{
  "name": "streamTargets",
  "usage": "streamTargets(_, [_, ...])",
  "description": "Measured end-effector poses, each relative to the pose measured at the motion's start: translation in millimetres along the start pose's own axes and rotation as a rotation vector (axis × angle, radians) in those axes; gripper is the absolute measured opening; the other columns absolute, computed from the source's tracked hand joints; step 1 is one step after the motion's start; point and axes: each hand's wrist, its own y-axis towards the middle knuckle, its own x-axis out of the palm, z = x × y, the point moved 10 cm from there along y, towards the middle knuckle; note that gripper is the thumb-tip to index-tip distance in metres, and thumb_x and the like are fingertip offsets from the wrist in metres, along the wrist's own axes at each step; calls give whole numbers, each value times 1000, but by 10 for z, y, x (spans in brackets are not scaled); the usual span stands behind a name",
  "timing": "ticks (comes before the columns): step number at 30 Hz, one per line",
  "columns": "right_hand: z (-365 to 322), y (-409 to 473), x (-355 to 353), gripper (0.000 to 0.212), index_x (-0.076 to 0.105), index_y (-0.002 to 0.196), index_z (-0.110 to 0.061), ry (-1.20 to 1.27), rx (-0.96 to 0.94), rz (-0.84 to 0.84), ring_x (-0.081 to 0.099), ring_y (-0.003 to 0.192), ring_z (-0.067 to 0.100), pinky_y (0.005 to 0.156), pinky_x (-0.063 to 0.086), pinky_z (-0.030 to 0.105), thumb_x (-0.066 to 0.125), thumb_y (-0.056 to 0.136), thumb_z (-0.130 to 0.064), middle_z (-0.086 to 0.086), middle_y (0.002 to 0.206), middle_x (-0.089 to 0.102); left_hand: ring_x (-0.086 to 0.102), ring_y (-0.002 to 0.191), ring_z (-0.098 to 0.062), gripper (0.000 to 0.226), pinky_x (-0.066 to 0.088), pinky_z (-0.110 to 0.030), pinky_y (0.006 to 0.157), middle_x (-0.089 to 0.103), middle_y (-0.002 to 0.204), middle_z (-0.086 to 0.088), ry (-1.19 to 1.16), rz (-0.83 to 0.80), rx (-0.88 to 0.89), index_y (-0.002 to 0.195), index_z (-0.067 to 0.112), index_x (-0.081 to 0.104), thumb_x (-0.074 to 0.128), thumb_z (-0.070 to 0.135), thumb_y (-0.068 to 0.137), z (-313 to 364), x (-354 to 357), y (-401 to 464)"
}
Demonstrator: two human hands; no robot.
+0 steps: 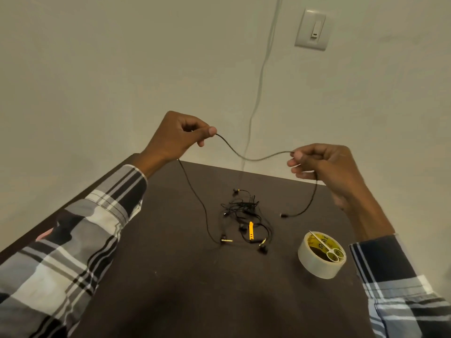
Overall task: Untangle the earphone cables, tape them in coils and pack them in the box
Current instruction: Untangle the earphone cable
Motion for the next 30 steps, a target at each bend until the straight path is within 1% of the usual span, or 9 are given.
streamTargets(4, [38, -2, 274, 24, 71, 115, -16, -139, 4, -125, 71, 101, 9, 88, 58, 27, 69, 92, -10, -3, 104, 77, 41, 41, -2, 25, 34, -11, 48, 68, 65, -3, -14, -51, -9, 85, 8, 77, 71, 32, 88, 30, 207, -11])
streamTargets(7, [-160, -17, 458, 22, 71, 116, -16, -33, -59, -144, 70, 104, 9, 90, 58, 28, 68, 94, -15, -2, 106, 77, 41, 41, -2, 22, 34, -11, 47, 67, 61, 5, 7, -94, 28, 81, 15, 76, 72, 35, 87, 139, 370, 16])
streamTargets(11, [-412, -26, 747, 18, 75, 105, -16, 38, -130, -154, 75, 88, 15, 78, 61, 26, 76, 87, -17, 7, 92, 78, 50, 48, -5, 24, 37, -14, 52, 68, 62, 5, 60, -151, 121, 82, 16, 77, 70, 38, 88, 388, 576, 41])
streamTargets(14, [-507, -5, 789, 9, 76, 97, -13, 55, -189, -87, 73, 70, 16, 68, 59, 27, 75, 88, -10, 6, 78, 78, 54, 54, -23, 25, 40, -26, 56, 67, 60, 5, 20, -151, 151, 80, 15, 77, 69, 37, 89, 505, 608, 64])
streamTargets(17, [-536, -13, 689, 7, 77, 95, -13, 140, -187, -44, 68, 62, 15, 59, 55, 25, 70, 93, -13, 5, 73, 76, 47, 52, -15, 25, 37, -22, 54, 65, 58, 6, -6, -111, 117, 81, 16, 77, 69, 39, 89, 480, 488, 92])
streamTargets(21, [-455, 27, 417, 15, 76, 99, -10, 290, -134, 12, 44, 45, 10, 44, 32, 19, 65, 96, -21, 5, 73, 73, 43, 50, -12, 30, 34, -14, 50, 67, 61, 0, -30, -87, 39, 84, 11, 77, 70, 40, 87, 309, 313, 58])
streamTargets(24, [-373, 50, 204, 20, 74, 101, -8, 414, -103, 56, 28, 42, 8, 44, 20, 21, 62, 98, -24, 0, 71, 66, 41, 48, -10, 28, 33, -12, 48, 66, 62, -4, -35, -96, 29, 84, 9, 77, 70, 36, 88, 260, 247, 10])
streamTargets(27, [-234, 34, -76, 21, 72, 101, -7, 512, -64, 172, 27, 42, 7, 44, 20, 20, 60, 99, -25, -2, 70, 61, 41, 45, -7, 28, 34, -12, 47, 65, 61, -3, -27, -69, 13, 83, 7, 77, 71, 35, 88, 175, 116, -5])
streamTargets(30, [-72, -22, -244, 19, 73, 99, -8, 495, -8, 237, 31, 43, 7, 44, 24, 20, 61, 98, -23, -2, 69, 60, 43, 48, -9, 29, 36, -15, 49, 65, 60, -1, -29, -18, -8, 81, 8, 77, 72, 36, 86, 67, -29, -12])
